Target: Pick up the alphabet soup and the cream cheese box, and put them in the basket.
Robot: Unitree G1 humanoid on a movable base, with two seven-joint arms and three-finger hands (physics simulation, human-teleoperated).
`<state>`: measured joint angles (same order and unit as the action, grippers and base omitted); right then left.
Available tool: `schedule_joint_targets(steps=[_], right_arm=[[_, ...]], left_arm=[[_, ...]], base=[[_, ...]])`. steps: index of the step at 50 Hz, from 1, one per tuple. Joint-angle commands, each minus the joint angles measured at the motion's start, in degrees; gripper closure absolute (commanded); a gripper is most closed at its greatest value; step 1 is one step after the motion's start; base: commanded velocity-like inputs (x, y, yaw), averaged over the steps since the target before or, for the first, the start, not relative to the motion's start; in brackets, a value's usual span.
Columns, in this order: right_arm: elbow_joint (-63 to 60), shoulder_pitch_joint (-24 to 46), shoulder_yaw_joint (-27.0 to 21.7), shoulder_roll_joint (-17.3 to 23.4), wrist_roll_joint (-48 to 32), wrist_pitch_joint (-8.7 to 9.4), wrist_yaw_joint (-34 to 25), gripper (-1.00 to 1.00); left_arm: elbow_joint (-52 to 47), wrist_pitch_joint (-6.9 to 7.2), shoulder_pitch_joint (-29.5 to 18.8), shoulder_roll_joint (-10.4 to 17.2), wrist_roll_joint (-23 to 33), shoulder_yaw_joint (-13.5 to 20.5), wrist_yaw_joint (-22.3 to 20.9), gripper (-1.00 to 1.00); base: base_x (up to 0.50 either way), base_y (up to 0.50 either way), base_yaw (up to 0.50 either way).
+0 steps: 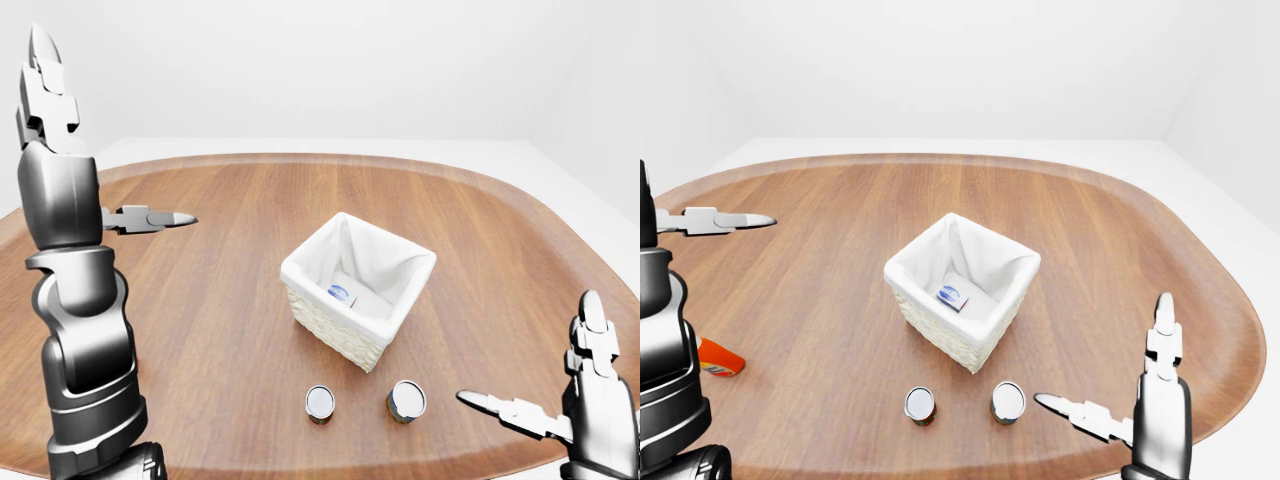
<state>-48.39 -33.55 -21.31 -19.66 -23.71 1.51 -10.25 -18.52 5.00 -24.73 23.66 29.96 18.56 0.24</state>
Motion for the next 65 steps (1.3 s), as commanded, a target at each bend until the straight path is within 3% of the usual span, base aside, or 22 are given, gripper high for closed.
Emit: schedule_joint_targets(steps=[1, 3, 4, 33, 35, 37, 39, 43, 47, 65], right_arm=[[-0.5, -1.6, -0.3, -0.3, 0.1, -2.96, -4.5, -1.0], [-1.8, -0.3, -1.3, -0.3, 1.2, -2.55, -3.6, -1.0], [-5.3, 1.8, -2.3, -0.3, 2.0, 3.49, -4.2, -1.0], [-5.4, 1.7, -2.3, -0.3, 2.0, 3.49, -3.9, -1.0], [-4.4, 0.2, -2.2, -0.3, 2.1, 1.06, -3.9, -1.0], [-3.7, -0.9, -2.2, -0.3, 4.5, 0.11, -5.4, -1.0], [-4.8, -2.7, -2.3, -0.3, 5.4, -2.02, -6.6, -1.0], [-5.4, -3.0, -4.1, -0.3, 7.1, -2.37, -8.9, -1.0], [-3.3, -3.6, -4.6, -0.3, 5.9, -6.42, -11.4, -1.0], [1.5, -5.2, -3.2, -0.3, 2.9, -6.51, -15.3, -1.0]], left_arm=[[-0.3, 0.0, 0.1, 0.0, 0.0, 0.0, 0.0, -1.0], [-1.0, 0.0, 0.3, -0.1, 0.1, -0.1, -0.3, -1.0], [-0.9, 0.0, 0.2, -0.1, 0.0, 0.0, -0.3, -1.0], [-0.8, 0.0, 0.2, -0.1, -0.1, 0.1, -0.3, -1.0], [-0.4, 0.0, 0.2, -0.1, -0.1, 0.1, -0.2, -1.0], [-0.6, 0.0, 0.0, 0.0, -0.2, 0.1, -0.4, -1.0], [-0.7, 0.0, 0.1, 0.0, -0.2, 0.1, -0.6, -1.0], [-0.3, 0.0, 0.1, 0.0, -0.1, 0.1, -0.3, -1.0], [-0.2, 0.0, 0.1, 0.0, -0.3, 0.1, -0.3, -1.0], [-0.4, 0.0, 0.0, 0.0, -0.5, 0.1, -0.2, -1.0]], base=[[0.0, 0.0, 0.0], [0.0, 0.0, 0.0], [0.0, 0.0, 0.0], [0.0, 0.0, 0.0], [0.0, 0.0, 0.0], [0.0, 0.0, 0.0], [0.0, 0.0, 0.0], [0.0, 0.0, 0.0], [0.0, 0.0, 0.0], [0.0, 0.0, 0.0]])
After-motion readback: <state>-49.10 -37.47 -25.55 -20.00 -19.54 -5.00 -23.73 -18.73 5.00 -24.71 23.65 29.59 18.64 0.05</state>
